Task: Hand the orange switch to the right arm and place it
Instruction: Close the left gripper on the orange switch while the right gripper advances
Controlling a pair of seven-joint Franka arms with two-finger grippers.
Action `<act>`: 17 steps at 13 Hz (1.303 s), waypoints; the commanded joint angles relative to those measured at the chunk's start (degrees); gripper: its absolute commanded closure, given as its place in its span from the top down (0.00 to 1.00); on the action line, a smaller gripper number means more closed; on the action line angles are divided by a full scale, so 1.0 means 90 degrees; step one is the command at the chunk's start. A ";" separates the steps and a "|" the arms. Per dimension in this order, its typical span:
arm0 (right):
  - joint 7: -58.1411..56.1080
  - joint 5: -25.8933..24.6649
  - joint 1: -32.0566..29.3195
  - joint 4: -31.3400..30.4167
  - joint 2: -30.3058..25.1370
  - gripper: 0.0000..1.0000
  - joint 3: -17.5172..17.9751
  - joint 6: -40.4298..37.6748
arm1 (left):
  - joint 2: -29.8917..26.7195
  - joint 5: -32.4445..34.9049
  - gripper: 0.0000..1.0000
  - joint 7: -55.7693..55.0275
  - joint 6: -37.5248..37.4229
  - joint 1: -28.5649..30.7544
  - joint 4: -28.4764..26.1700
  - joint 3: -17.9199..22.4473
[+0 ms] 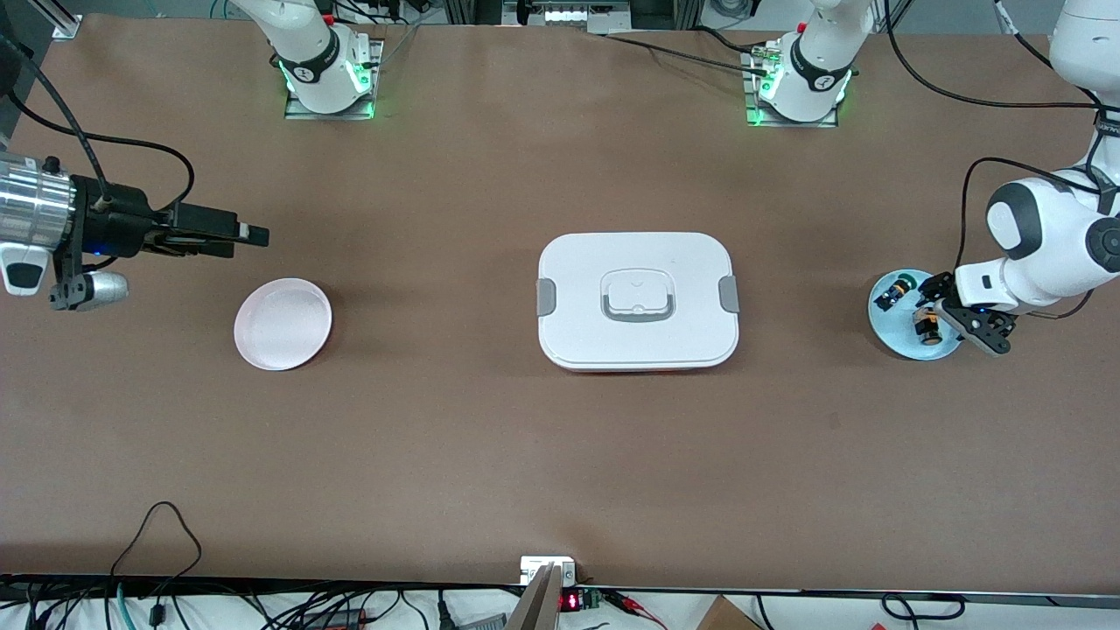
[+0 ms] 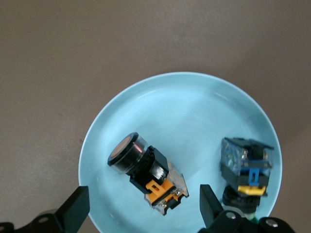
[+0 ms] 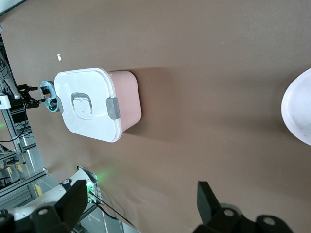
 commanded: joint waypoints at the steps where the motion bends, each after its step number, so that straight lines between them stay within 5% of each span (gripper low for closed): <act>1: -0.0076 0.0151 0.0010 -0.0144 -0.0065 1.00 0.0001 0.0122 | -0.0134 0.0143 1.00 0.0901 -0.0083 0.0116 0.0016 -0.0062; 7: -0.0067 0.0170 -0.0010 -0.0398 -0.0075 1.00 0.0001 0.0601 | -0.0212 0.0123 1.00 0.2699 -0.0006 0.0214 -0.0013 -0.0121; 12: -0.0067 0.0160 0.0010 -0.0417 -0.0065 1.00 0.0001 0.0601 | -0.0163 0.0123 1.00 0.3111 0.0004 0.0565 -0.0101 -0.0598; 17: -0.0076 0.0160 0.0010 -0.0456 -0.0094 1.00 0.0001 0.0601 | -0.0027 0.0114 1.00 0.3540 0.0082 0.0614 -0.0062 -0.0609</act>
